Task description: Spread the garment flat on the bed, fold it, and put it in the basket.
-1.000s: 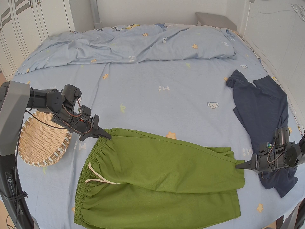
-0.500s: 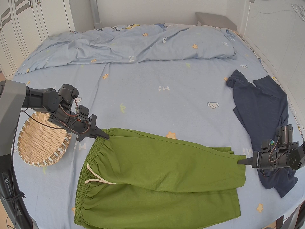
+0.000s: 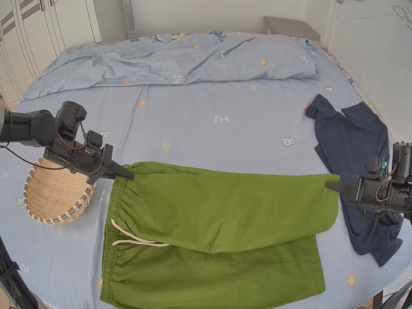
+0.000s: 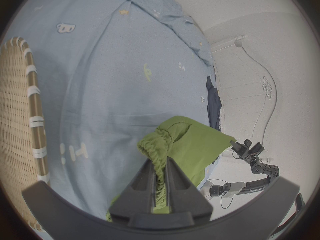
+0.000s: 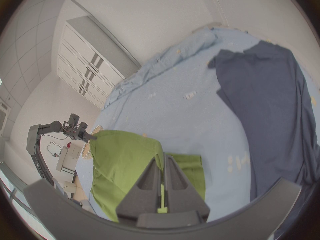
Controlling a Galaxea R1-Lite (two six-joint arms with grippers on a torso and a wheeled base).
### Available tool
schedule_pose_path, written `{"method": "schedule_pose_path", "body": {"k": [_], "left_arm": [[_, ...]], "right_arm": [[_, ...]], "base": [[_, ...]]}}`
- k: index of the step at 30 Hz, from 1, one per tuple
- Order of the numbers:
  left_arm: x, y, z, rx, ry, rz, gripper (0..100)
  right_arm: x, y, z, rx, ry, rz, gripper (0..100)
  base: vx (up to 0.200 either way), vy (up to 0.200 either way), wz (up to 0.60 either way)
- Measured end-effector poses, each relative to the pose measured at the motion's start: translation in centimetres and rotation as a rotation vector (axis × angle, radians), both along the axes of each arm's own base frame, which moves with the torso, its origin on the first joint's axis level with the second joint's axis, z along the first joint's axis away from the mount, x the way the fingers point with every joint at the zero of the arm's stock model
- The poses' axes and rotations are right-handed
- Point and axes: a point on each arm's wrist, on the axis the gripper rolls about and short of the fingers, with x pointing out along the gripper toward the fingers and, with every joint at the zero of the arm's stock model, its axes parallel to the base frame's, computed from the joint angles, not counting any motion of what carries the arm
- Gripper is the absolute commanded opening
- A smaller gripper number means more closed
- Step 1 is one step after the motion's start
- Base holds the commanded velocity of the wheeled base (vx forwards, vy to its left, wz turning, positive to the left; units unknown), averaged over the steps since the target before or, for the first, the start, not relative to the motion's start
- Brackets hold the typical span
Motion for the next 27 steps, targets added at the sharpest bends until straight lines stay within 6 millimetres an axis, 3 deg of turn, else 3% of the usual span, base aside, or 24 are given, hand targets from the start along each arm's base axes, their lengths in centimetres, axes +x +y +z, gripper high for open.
{"method": "schedule_pose_path", "body": {"k": [7,17,27], "left_arm": [[-0.9,0.9,1.2,-0.002,-0.05,0.024,0],[-1.2,1.2,1.5,-0.003,-0.065,0.033,0],[-1.2,1.4,1.6,-0.003,-0.07,0.037,0]], "right_arm": [[-0.7,0.8,3.3,-0.005,-0.068,0.006,0],[-5.6,2.4,6.8,-0.002,-0.093,0.122,0],[-8.0,2.7,8.3,0.007,-0.155,0.164,0]], "base": [[0.0,0.0,0.0],[0.0,0.0,0.0],[0.0,0.0,0.0]]}}
